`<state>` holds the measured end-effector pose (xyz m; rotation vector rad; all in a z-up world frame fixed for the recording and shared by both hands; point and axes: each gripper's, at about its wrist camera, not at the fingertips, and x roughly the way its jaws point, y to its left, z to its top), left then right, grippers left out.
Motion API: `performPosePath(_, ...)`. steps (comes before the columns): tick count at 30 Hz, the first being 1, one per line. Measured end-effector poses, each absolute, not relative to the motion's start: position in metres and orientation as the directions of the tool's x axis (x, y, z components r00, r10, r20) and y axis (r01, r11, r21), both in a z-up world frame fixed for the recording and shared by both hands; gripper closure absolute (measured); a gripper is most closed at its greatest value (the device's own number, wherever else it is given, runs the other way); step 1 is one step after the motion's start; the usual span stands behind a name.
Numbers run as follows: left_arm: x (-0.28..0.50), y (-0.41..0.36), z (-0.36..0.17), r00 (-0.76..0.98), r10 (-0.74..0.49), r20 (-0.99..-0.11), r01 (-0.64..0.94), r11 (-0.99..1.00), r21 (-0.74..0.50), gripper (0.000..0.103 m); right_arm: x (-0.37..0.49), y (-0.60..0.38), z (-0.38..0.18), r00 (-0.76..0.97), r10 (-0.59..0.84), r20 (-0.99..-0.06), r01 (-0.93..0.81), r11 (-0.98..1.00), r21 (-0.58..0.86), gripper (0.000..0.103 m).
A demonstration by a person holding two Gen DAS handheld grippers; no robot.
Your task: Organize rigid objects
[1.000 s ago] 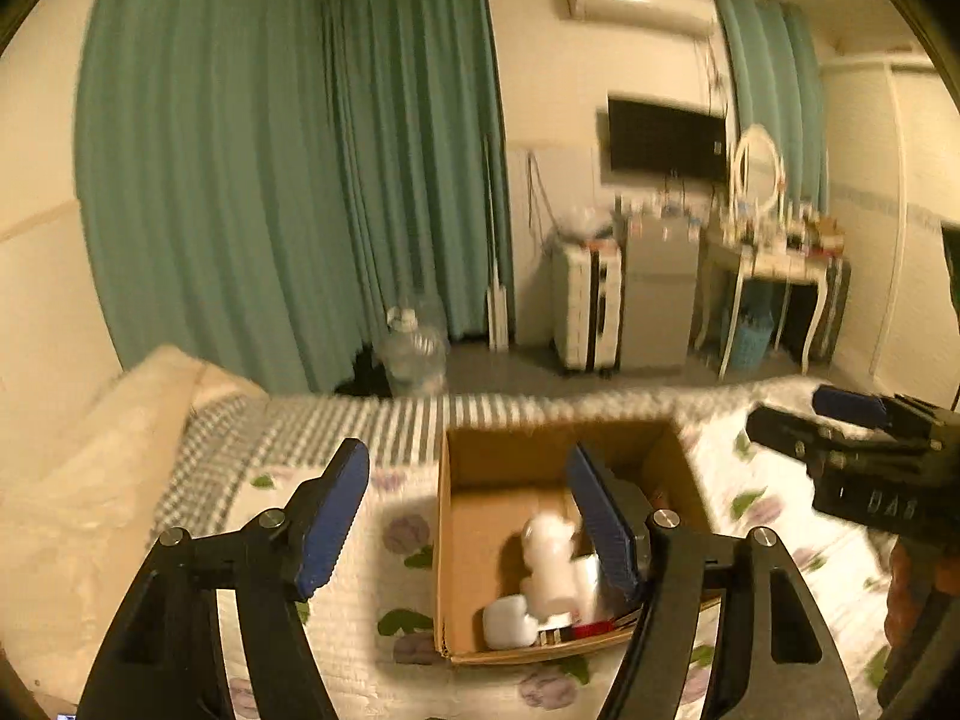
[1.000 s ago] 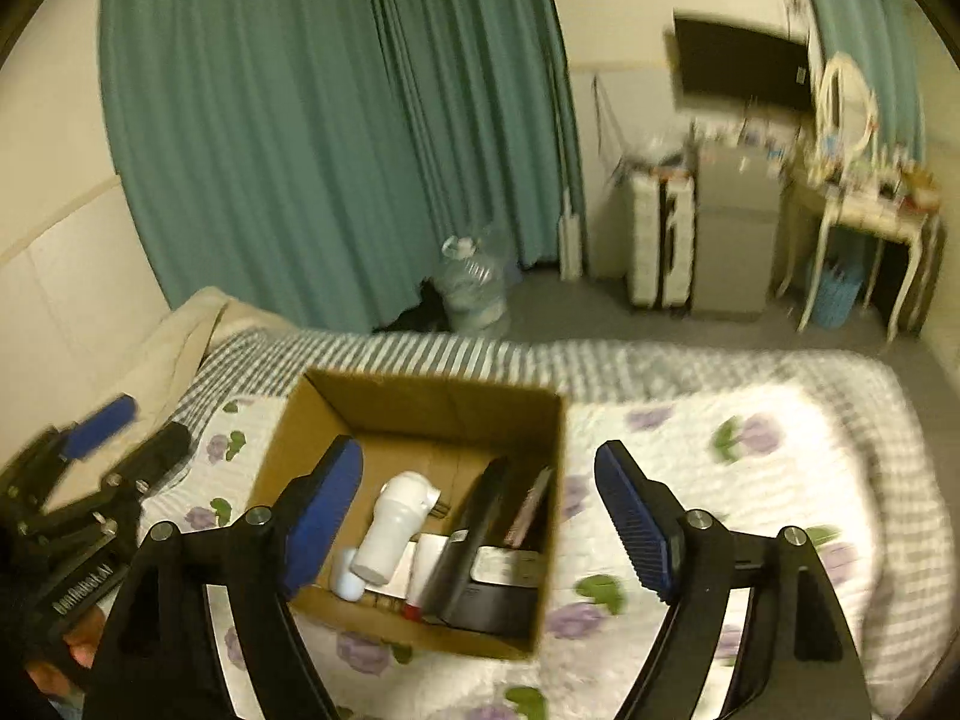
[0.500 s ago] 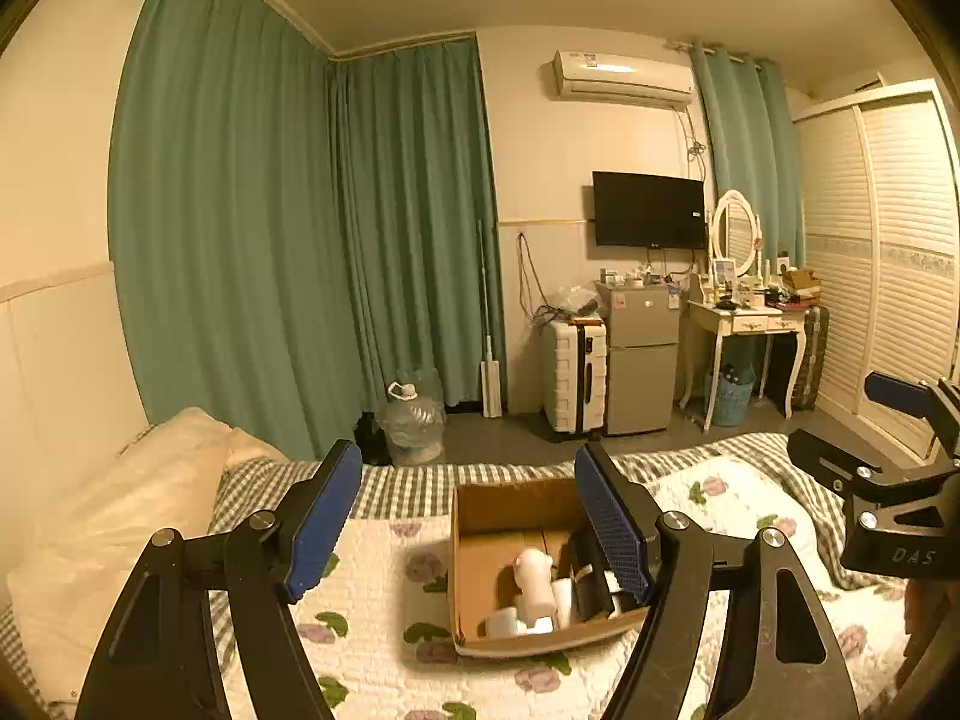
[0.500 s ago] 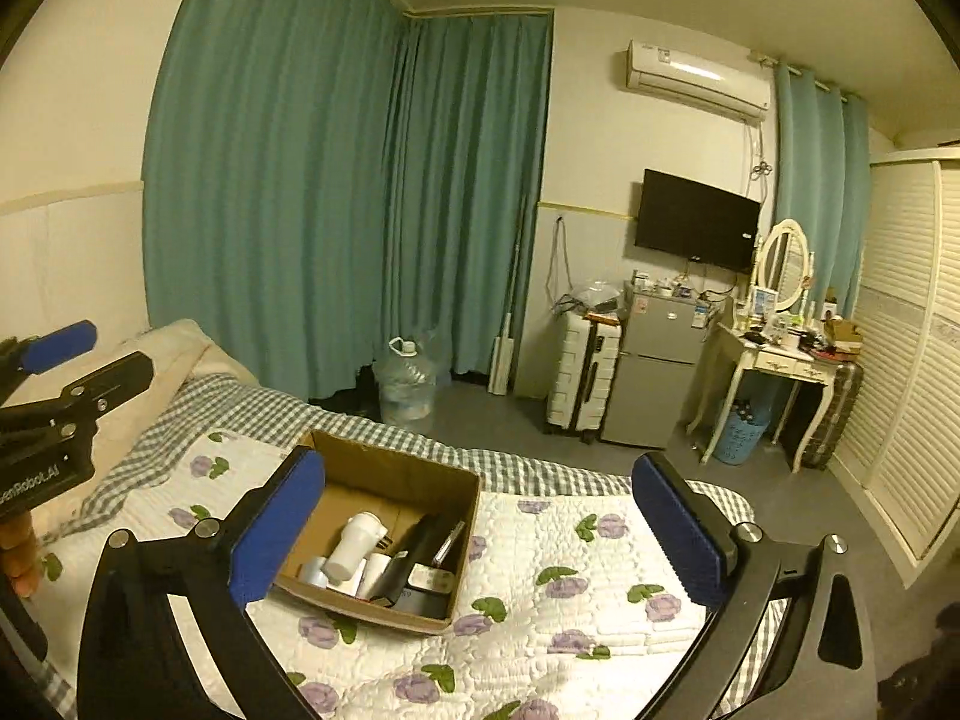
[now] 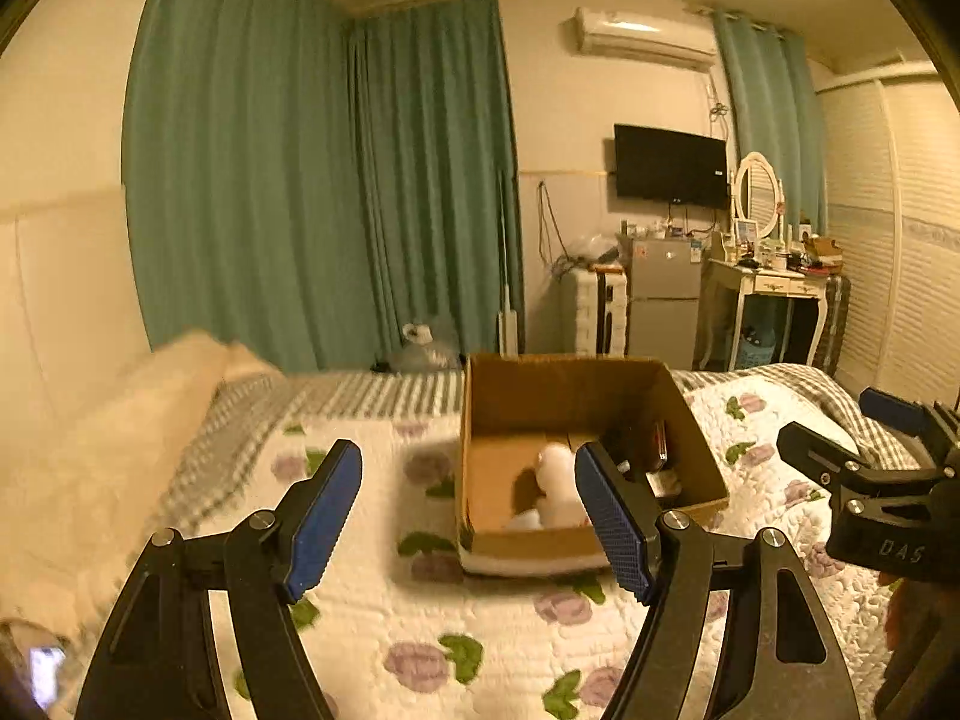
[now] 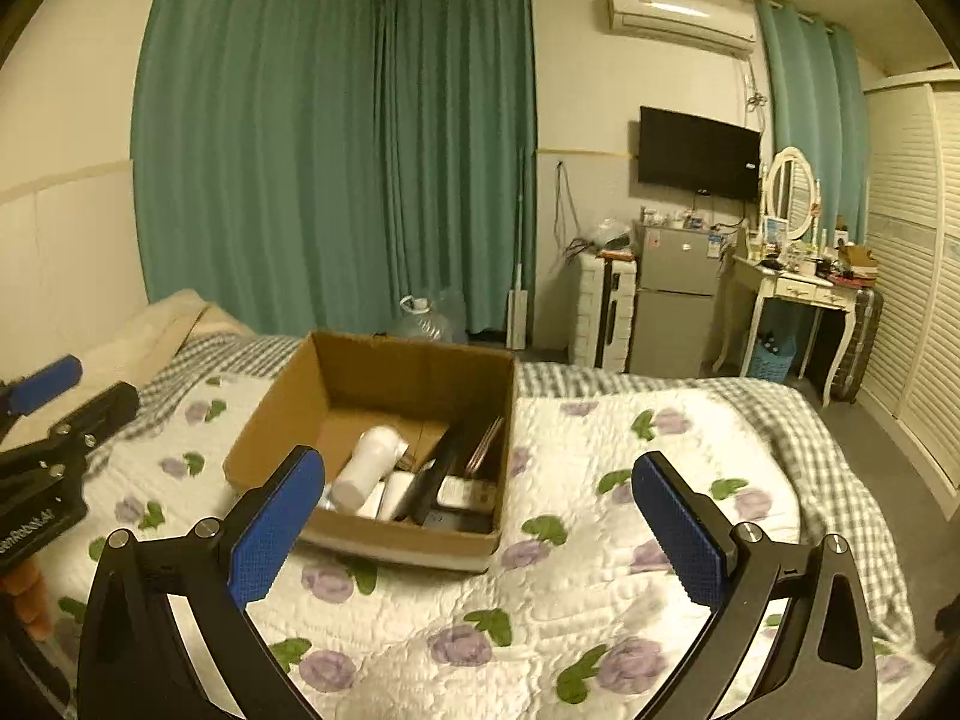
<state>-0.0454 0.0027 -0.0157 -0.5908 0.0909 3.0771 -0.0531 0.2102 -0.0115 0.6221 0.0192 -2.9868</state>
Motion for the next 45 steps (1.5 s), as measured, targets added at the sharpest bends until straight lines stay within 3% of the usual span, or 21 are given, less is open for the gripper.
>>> performPosePath(45,-0.045,0.002,-0.029,-0.907,0.021,-0.421,-0.039,-0.999,0.033,0.027,-0.055,0.199,-0.021,-0.918,-0.046,-0.393,0.069,-0.997,-0.045,0.0)
